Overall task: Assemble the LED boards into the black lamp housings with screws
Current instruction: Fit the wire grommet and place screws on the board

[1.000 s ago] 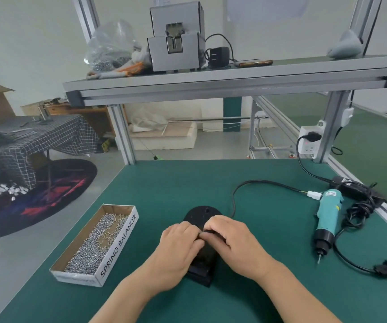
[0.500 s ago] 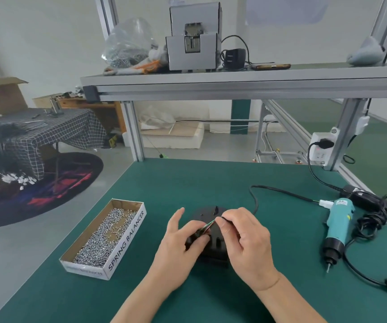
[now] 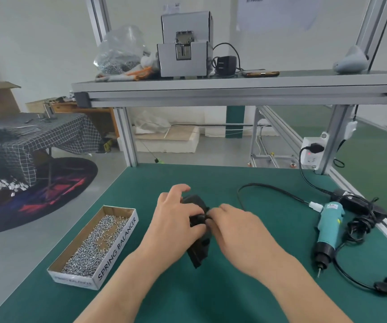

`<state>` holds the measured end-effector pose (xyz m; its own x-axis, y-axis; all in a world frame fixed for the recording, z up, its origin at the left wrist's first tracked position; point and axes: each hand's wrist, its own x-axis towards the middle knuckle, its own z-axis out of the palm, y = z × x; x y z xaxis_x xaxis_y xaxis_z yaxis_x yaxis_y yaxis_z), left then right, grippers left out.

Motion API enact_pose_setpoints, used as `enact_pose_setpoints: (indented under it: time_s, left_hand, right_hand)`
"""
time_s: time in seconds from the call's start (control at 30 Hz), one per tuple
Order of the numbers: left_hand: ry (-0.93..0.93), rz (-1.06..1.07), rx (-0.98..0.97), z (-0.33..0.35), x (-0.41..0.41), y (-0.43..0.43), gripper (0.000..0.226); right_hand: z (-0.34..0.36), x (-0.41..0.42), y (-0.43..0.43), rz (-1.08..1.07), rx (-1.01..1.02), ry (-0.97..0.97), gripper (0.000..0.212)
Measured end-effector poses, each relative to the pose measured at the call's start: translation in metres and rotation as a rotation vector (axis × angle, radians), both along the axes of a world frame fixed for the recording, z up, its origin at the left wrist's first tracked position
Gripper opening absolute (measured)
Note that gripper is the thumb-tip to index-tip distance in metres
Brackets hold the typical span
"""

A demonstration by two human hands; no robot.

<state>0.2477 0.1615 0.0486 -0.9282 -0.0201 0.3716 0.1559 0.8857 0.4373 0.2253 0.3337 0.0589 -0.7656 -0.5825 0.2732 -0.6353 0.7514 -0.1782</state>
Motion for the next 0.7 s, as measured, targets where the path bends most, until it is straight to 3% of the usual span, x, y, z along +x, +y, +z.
enact_pose_setpoints:
  time_s: [0.1,0.17,0.3,0.4,0.53,0.7]
  left_hand:
    - [-0.072,-0.115,0.011,0.011,0.002,-0.007,0.031]
    - [-0.113,-0.210,0.198,0.023,0.005,-0.021,0.047]
    - [-0.239,-0.453,0.763,0.032,0.004,-0.047,0.061]
    - [-0.342,-0.536,0.816,0.027,-0.006,-0.043,0.074]
    - [-0.384,-0.577,1.049,0.017,-0.013,-0.029,0.074]
    - [-0.367,-0.525,1.519,-0.009,-0.012,-0.005,0.042]
  right_hand:
    - [-0.007,-0.009,0.005,0.095,-0.195,-0.141,0.022]
    - [-0.010,-0.017,0.012,0.133,-0.379,-0.235,0.022]
    - [-0.014,-0.021,0.018,0.224,-0.847,-0.592,0.026]
    - [-0.014,-0.022,0.015,0.308,-1.069,-0.758,0.029]
    - [-0.018,-0.023,0.015,0.339,-1.163,-0.829,0.027]
    - [-0.028,-0.028,0.015,0.287,-1.071,-0.639,0.026]
